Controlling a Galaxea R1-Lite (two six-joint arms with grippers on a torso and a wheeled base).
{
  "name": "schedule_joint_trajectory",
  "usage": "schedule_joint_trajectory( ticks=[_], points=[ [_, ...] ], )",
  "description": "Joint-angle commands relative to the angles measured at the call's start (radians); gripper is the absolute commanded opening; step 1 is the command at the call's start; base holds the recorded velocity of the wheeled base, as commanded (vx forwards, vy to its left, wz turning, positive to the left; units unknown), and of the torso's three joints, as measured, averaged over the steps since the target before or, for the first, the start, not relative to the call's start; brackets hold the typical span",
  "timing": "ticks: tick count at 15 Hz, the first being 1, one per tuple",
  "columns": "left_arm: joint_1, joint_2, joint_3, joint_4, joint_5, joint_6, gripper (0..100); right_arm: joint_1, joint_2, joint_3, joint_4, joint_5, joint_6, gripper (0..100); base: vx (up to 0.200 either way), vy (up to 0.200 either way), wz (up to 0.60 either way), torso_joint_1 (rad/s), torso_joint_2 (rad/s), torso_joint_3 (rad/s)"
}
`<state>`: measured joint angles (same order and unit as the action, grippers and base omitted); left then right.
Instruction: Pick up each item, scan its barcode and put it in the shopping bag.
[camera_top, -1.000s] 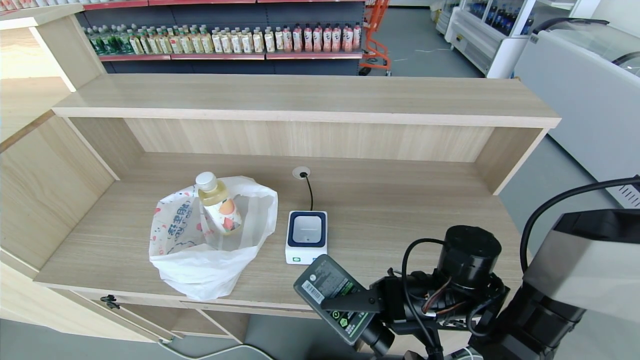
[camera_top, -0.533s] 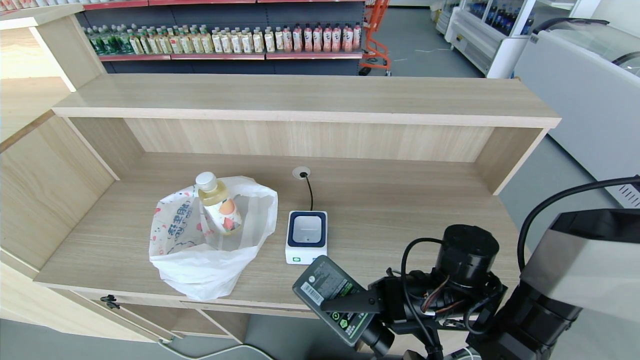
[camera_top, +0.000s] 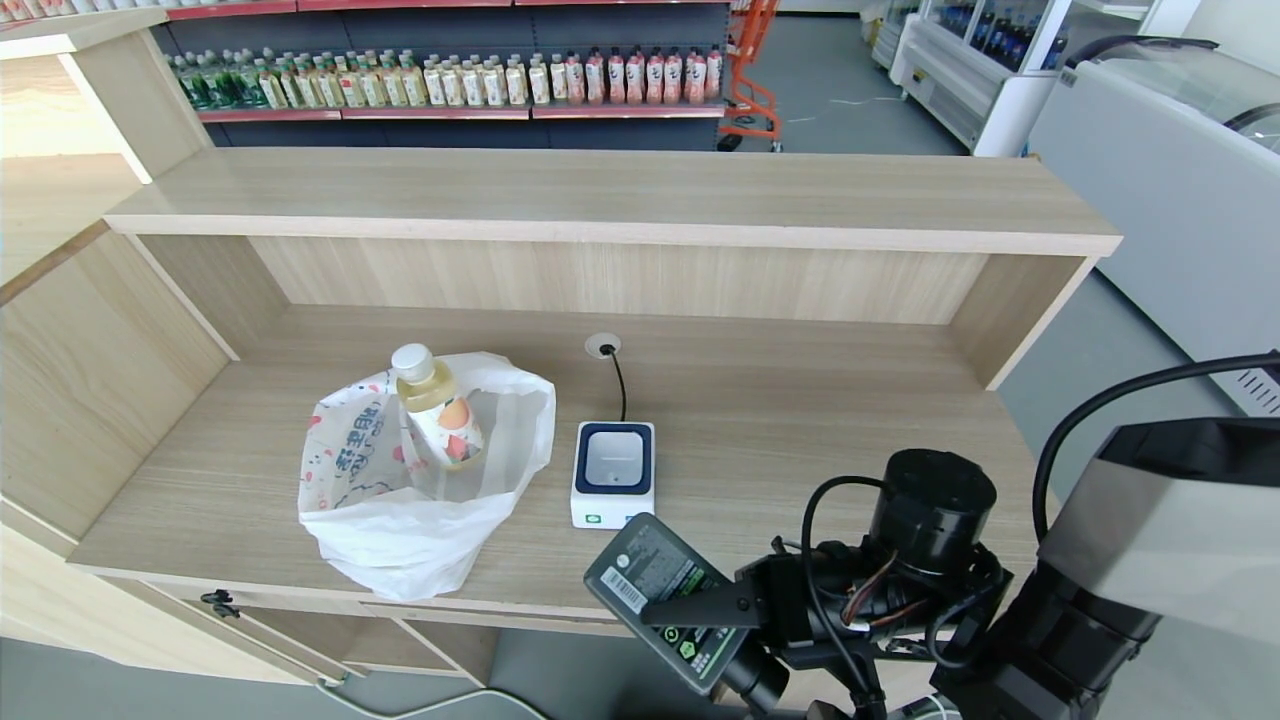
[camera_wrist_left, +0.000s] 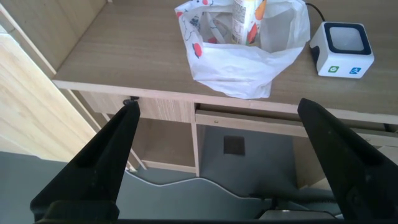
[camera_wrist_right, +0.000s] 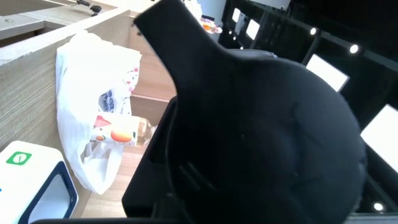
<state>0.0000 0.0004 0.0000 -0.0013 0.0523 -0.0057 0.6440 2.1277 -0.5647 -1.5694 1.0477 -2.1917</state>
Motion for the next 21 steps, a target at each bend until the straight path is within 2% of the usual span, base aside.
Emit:
schedule_joint_trajectory(
  ticks=[1,4,6,7,8,10,12,13,14,15,16,18,20,21],
  points=[
    [0.000,0.000,0.000,0.000,0.000,0.000,100,0.000,0.005,0.000,-0.001,0.000,0.000,0,0.000,0.000,0.00,0.000,0.00,0.000],
    [0.000,0.000,0.000,0.000,0.001,0.000,100,0.000,0.006,0.000,-0.001,0.000,0.001,0,0.000,0.000,0.00,0.000,0.00,0.000],
    [0.000,0.000,0.000,0.000,0.000,0.000,100,0.000,-0.026,0.003,-0.001,-0.006,0.053,0,0.000,0.000,0.00,0.000,0.00,0.000],
    [0.000,0.000,0.000,0.000,0.001,0.000,100,-0.006,-0.071,0.014,-0.001,-0.037,0.110,0,0.000,0.000,0.00,0.000,0.00,0.000],
    [0.000,0.000,0.000,0.000,0.000,0.000,100,-0.011,-0.132,0.037,-0.001,-0.121,0.168,0,0.000,0.000,0.00,0.000,0.00,0.000],
    [0.000,0.000,0.000,0.000,0.000,0.000,100,0.005,-0.222,0.124,-0.001,-0.328,0.406,0,0.000,0.000,0.00,0.000,0.00,0.000],
    [0.000,0.000,0.000,0.000,0.001,0.000,100,0.054,-0.241,0.120,-0.001,-0.451,0.702,0,0.000,0.000,0.00,0.000,0.00,0.000],
    [0.000,0.000,0.000,0.000,0.000,0.000,100,0.046,-0.270,0.155,-0.001,-0.508,0.780,0,0.000,0.000,0.00,0.000,0.00,0.000],
    [0.000,0.000,0.000,0.000,0.000,0.000,100,0.008,-0.361,0.221,0.003,-0.627,0.860,0,0.000,0.000,0.00,0.000,0.00,0.000],
    [0.000,0.000,0.000,0.000,0.000,0.000,100,0.008,-0.422,0.230,0.111,-0.693,0.942,0,0.000,0.000,0.00,0.000,0.00,0.000],
    [0.000,0.000,0.000,0.000,0.000,0.000,100,0.032,-0.482,0.204,0.246,-0.701,1.060,0,0.000,0.000,0.00,0.000,0.00,0.000],
    [0.000,0.000,0.000,0.000,0.000,0.000,100,0.013,-0.588,0.181,0.382,-0.707,1.239,0,0.000,0.000,0.00,0.000,0.00,0.000],
    [0.000,0.000,0.000,0.000,0.000,0.000,100,-0.089,-0.689,0.152,0.592,-0.767,1.578,0,0.000,0.000,0.00,0.000,0.00,0.000],
    [0.000,0.000,0.000,0.000,0.001,0.000,100,-0.121,-0.727,0.143,0.712,-0.822,1.822,0,0.000,0.000,0.00,0.000,0.00,0.000]
  ],
)
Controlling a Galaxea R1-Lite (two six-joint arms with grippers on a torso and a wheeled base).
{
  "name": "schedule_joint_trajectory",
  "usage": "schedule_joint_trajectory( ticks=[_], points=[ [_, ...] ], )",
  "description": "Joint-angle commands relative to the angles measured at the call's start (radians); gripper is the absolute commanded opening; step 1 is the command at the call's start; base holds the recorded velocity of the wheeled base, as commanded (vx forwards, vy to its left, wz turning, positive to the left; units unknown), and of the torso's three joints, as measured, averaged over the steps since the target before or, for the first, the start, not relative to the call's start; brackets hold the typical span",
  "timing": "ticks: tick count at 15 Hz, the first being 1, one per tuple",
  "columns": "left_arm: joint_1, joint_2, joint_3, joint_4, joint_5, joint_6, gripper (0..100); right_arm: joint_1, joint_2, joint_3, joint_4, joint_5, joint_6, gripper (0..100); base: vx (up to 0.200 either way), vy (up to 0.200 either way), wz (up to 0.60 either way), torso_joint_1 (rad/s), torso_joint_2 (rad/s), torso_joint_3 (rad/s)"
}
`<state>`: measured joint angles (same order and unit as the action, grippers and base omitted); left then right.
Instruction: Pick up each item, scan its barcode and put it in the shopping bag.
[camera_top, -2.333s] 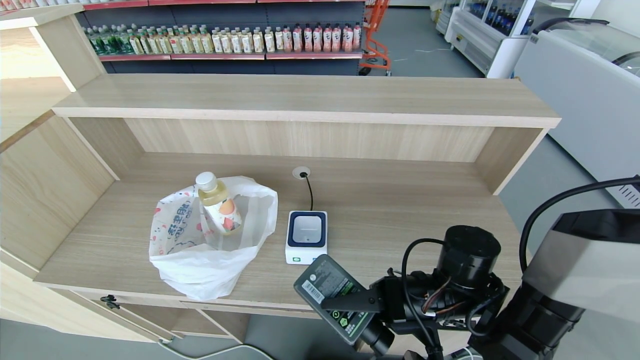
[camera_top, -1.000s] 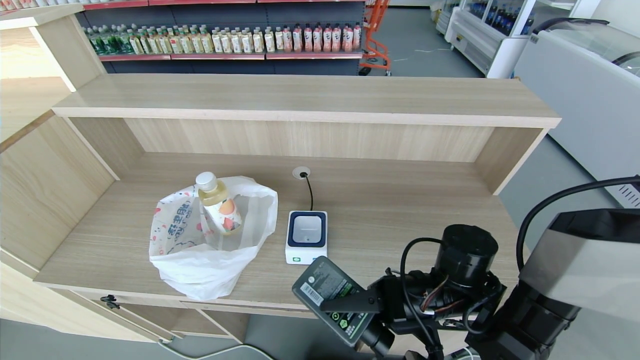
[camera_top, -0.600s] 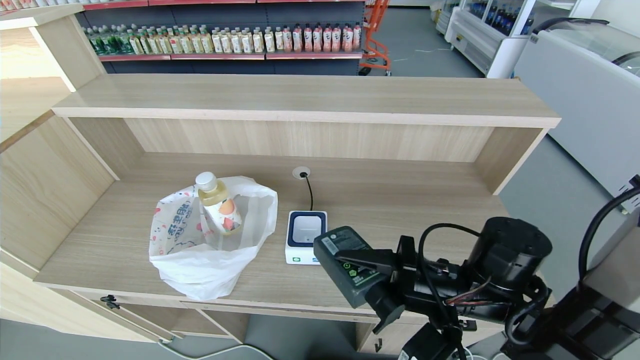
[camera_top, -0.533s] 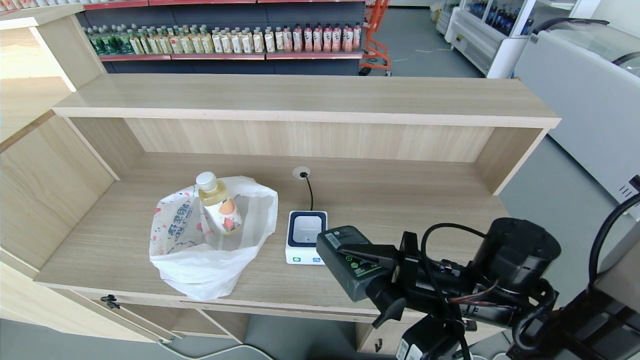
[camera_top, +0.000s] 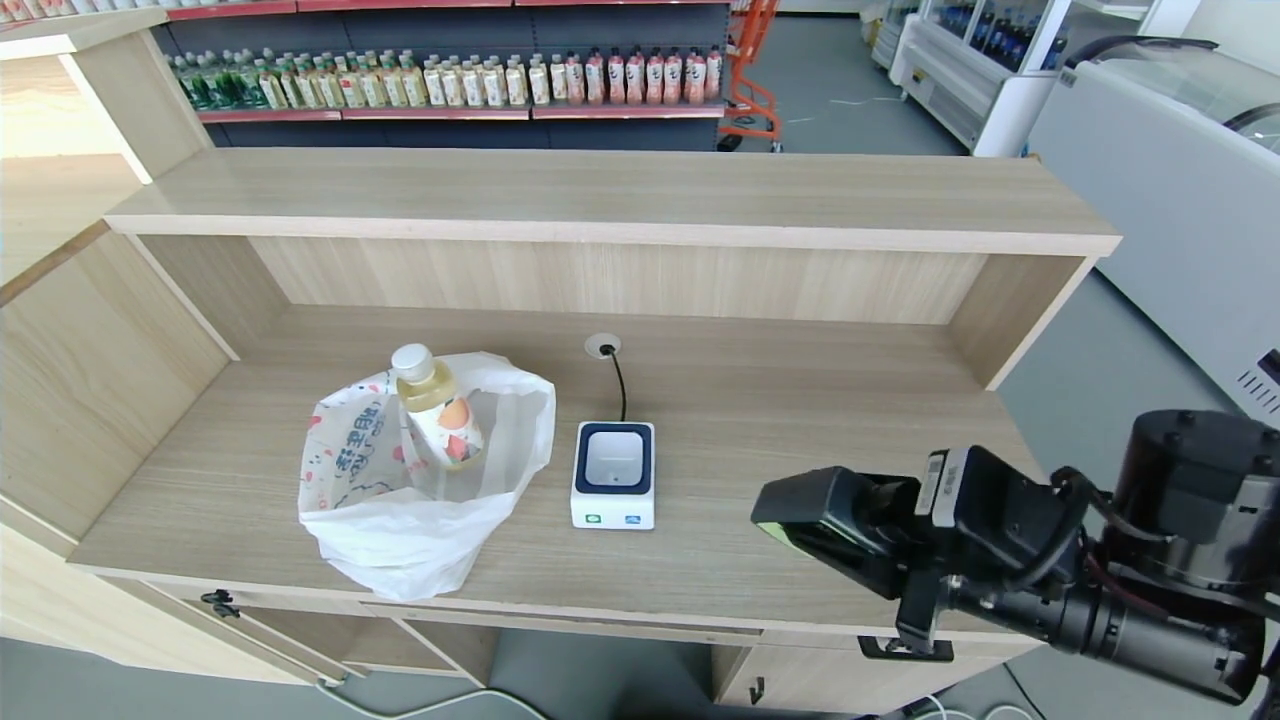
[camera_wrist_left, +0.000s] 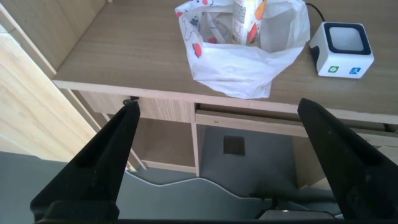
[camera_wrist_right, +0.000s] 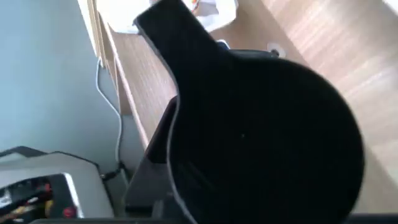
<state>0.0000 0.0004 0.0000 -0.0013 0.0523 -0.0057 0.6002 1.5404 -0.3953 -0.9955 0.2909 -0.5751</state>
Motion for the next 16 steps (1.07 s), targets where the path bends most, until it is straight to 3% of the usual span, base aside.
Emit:
schedule_joint_trajectory(
  ticks=[1,2,6,9,12,16],
  points=[
    [0.000,0.000,0.000,0.000,0.000,0.000,100,-0.080,-0.171,-0.028,0.207,-0.073,0.442,0,0.000,0.000,0.00,0.000,0.00,0.000],
    [0.000,0.000,0.000,0.000,0.000,0.000,100,-0.086,-0.171,-0.028,0.229,-0.076,0.632,0,0.000,0.000,0.00,0.000,0.00,0.000],
    [0.000,0.000,0.000,0.000,0.000,0.000,100,-0.094,-0.085,-0.126,0.202,-0.071,1.058,0,0.000,0.000,0.00,0.000,0.00,0.000],
    [0.000,0.000,0.000,0.000,0.000,0.000,100,-0.096,-0.019,-0.143,0.158,-0.076,1.109,0,0.000,0.000,0.00,0.000,0.00,0.000],
    [0.000,0.000,0.000,0.000,0.000,0.000,100,-0.129,0.142,-0.168,-0.015,-0.125,1.112,0,0.000,0.000,0.00,0.000,0.00,0.000],
    [0.000,0.000,0.000,0.000,0.000,0.001,100,-0.120,0.184,-0.181,-0.032,-0.128,1.115,0,0.000,0.000,0.00,0.000,0.00,0.000]
  ],
)
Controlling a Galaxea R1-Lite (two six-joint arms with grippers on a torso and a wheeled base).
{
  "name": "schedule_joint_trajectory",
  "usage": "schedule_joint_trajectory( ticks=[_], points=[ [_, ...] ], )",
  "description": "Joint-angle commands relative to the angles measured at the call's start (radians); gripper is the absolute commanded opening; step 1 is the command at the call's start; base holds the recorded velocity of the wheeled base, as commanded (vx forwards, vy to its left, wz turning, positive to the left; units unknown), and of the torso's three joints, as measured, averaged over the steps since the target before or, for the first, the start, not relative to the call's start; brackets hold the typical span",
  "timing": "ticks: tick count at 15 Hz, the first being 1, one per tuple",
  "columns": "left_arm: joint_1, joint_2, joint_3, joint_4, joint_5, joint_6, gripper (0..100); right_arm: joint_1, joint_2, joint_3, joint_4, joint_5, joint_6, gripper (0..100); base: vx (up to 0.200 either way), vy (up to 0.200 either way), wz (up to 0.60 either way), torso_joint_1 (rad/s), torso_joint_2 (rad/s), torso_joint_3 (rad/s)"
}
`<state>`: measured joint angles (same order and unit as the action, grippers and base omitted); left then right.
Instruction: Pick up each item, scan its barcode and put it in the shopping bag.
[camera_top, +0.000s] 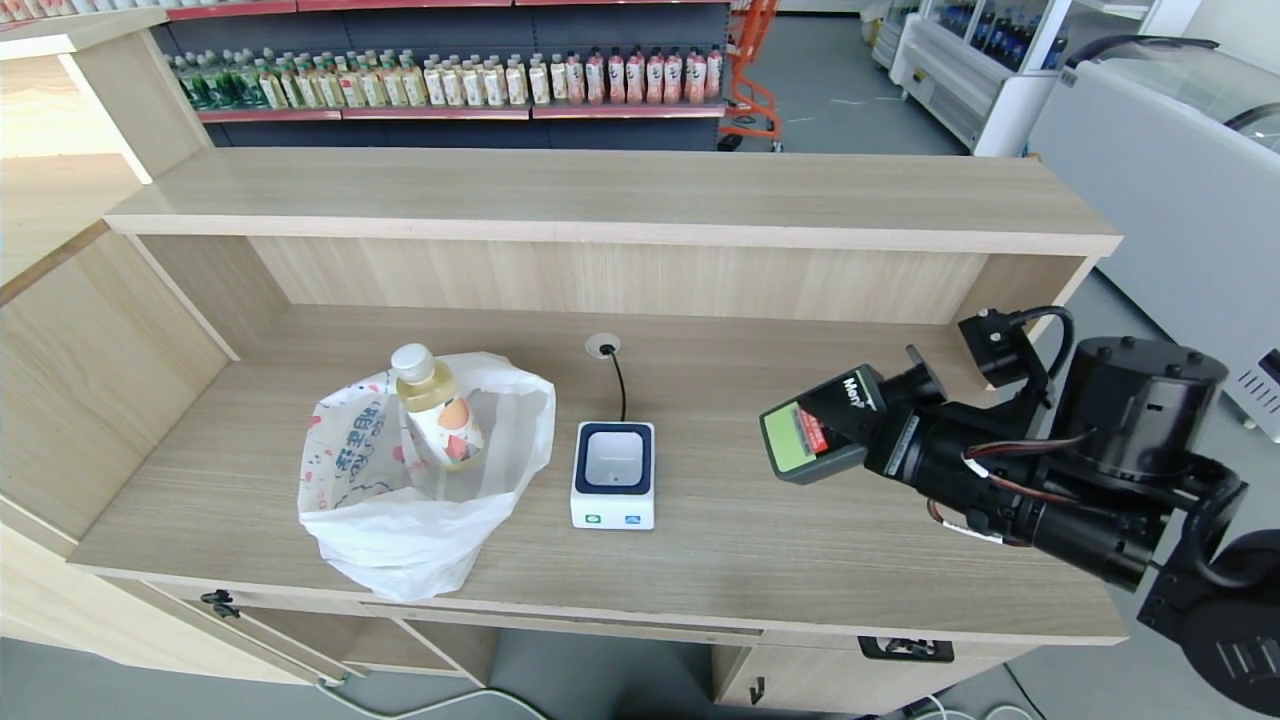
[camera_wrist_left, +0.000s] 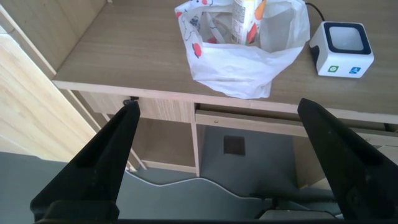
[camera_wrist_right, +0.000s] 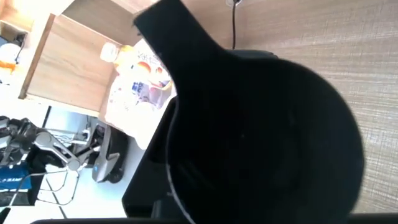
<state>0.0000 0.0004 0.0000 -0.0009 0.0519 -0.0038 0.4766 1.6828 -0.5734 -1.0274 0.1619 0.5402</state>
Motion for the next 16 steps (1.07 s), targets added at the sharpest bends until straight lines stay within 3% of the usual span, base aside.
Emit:
schedule_joint_trajectory(
  ticks=[1,3,11,16],
  points=[
    [0.000,0.000,0.000,0.001,0.000,-0.001,100,0.004,0.048,-0.003,-0.005,0.001,0.001,0,0.000,0.000,0.00,0.000,0.00,0.000],
    [0.000,0.000,0.000,0.001,0.000,0.001,100,0.005,0.069,-0.023,-0.006,0.001,0.003,0,0.000,0.000,0.00,0.000,0.00,0.000],
    [0.000,0.000,0.000,0.001,0.000,0.001,100,0.036,0.132,-0.077,-0.008,-0.032,0.004,0,0.000,0.200,0.00,0.003,0.00,0.002],
    [0.000,0.000,0.000,-0.001,0.000,0.001,100,0.031,0.244,-0.166,-0.006,-0.119,-0.029,0,0.000,0.000,0.00,0.000,0.00,0.000]
  ],
)
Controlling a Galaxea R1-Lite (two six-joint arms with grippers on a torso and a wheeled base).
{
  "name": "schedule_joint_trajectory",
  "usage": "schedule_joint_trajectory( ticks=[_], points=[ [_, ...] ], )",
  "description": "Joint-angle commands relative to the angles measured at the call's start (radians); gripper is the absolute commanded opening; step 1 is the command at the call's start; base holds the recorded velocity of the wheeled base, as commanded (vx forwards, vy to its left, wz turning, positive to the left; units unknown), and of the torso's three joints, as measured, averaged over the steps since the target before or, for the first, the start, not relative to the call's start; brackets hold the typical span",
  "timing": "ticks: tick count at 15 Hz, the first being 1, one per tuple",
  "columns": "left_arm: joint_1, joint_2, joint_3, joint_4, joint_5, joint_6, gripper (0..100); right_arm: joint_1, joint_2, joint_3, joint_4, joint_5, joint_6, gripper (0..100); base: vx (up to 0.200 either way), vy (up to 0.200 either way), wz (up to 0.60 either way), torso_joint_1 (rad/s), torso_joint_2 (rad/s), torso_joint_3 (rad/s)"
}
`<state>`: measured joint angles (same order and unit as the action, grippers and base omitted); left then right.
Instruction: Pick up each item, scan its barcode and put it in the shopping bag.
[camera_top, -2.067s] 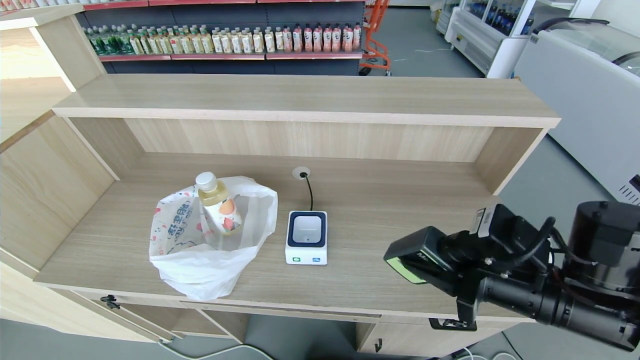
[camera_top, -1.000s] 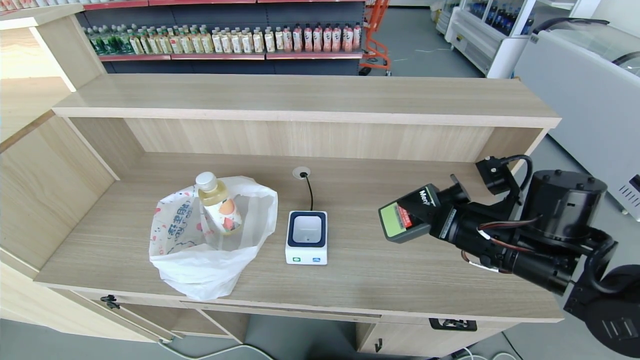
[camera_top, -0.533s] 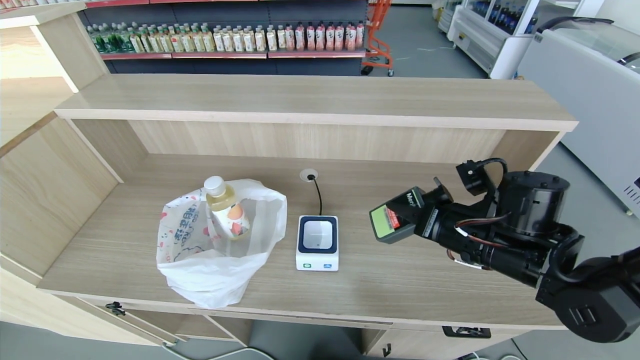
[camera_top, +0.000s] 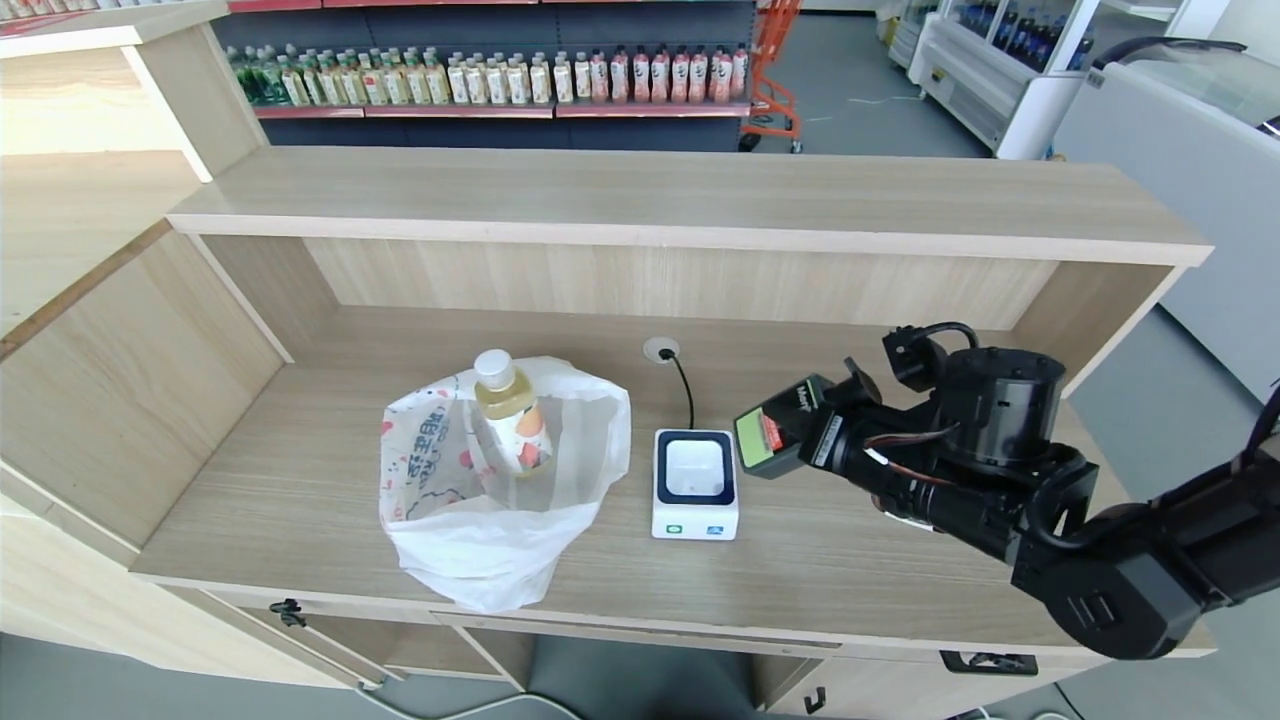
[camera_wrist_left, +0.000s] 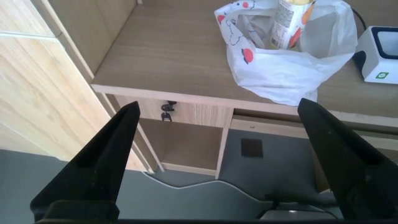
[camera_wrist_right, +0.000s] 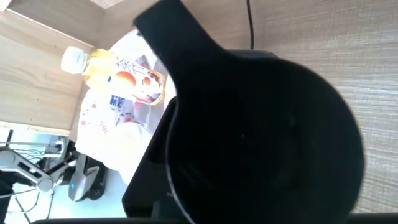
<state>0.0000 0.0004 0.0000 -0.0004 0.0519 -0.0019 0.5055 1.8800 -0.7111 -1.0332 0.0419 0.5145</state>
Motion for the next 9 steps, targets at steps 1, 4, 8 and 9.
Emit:
schedule_joint_trajectory(
  ticks=[1,4,8,9],
  points=[
    [0.000,0.000,0.000,-0.001,0.000,0.000,100,0.002,0.056,-0.038,-0.001,0.000,-0.004,0,0.000,0.000,0.00,0.000,0.00,0.000],
    [0.000,0.000,0.000,-0.001,0.000,0.000,100,0.004,0.100,-0.062,-0.004,0.001,-0.004,0,0.000,0.000,0.00,0.000,0.00,0.000],
    [0.000,0.000,0.000,0.000,0.000,0.000,100,0.004,0.139,-0.065,-0.033,0.006,-0.002,0,0.000,0.000,0.00,0.000,0.00,0.000],
    [0.000,0.000,0.000,-0.001,0.000,0.000,100,0.005,0.145,-0.068,-0.038,0.007,-0.002,0,0.000,0.000,0.00,0.000,0.00,0.000]
  ],
)
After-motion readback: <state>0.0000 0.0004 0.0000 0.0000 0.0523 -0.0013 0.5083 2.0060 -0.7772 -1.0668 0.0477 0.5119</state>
